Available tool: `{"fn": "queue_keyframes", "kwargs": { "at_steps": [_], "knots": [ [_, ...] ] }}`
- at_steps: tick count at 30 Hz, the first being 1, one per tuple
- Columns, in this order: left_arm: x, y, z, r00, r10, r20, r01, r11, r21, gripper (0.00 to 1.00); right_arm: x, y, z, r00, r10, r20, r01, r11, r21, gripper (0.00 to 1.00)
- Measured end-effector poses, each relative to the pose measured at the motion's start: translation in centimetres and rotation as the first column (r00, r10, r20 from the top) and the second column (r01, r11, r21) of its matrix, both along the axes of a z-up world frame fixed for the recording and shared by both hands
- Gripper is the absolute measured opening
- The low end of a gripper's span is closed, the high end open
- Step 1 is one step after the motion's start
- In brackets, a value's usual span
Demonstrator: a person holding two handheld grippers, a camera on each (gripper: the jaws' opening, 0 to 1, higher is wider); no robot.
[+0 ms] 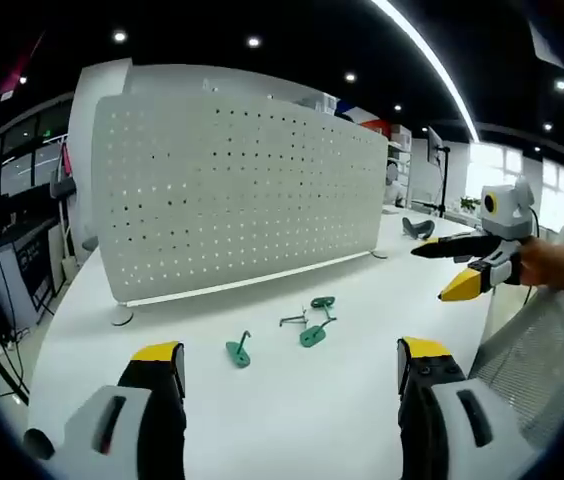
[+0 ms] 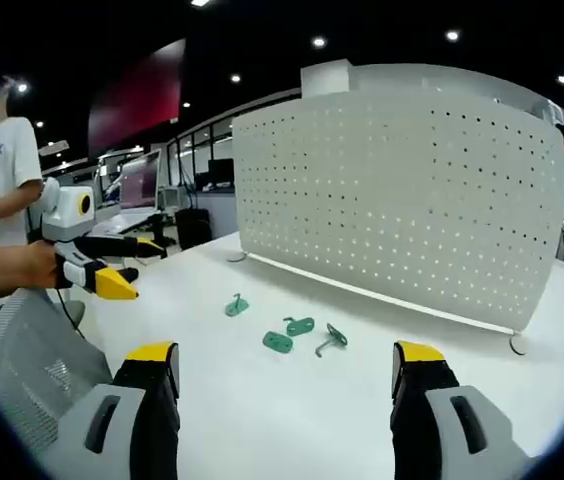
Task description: Insert the hook assembly into the mounting plate slot until the hook locks in place.
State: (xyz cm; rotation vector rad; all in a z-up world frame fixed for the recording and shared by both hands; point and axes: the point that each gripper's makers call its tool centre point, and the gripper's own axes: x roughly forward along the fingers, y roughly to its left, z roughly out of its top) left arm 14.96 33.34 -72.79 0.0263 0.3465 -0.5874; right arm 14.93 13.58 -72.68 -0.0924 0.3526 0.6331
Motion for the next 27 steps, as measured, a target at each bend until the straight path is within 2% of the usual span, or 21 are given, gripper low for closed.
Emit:
{"fn": "queue_keyframes", "kwargs": {
  "at_steps": [6,9,14,16,21,27],
  "knots": [
    [-0.2,-0.3,0.0,1.000,-0.005,-0.009,0.005,1.000,-0.010,0.89,-0.1,0.0,-0.1,1.000,-0.008,-0.019,0.009,1.000,0.030,0.89],
    [-0.3,-0.5,-0.4,1.000,-0.021,-0.010,0.021,1.000,0.012,0.90,0.1,0.1,0.3,1.000,-0.003,-0.007,0.003,0.999,0.039,0.89],
    [0.2,0.0,-0.4,1.000,-0.006,-0.015,0.006,1.000,-0.003,0.90,0.3,0.0,1.2,1.000,-0.007,0.025,0.006,0.999,0.046,0.89],
    [0.1,0.2,-0.5,1.000,0.004,-0.020,-0.004,1.000,0.001,0.90,0.2,0.0,1.1,1.000,-0.008,0.020,0.007,0.999,0.050,0.89],
    [0.0,-0.1,-0.1,1.000,-0.002,0.017,0.001,0.999,0.046,0.90,0.1,0.2,1.2,1.000,0.002,0.021,-0.003,0.999,0.047,0.88],
    [0.0,-0.1,-0.1,1.000,-0.008,0.019,0.006,0.999,0.054,0.90,0.2,0.6,1.6,0.999,0.016,0.038,-0.018,0.999,0.044,0.87]
  ]
}}
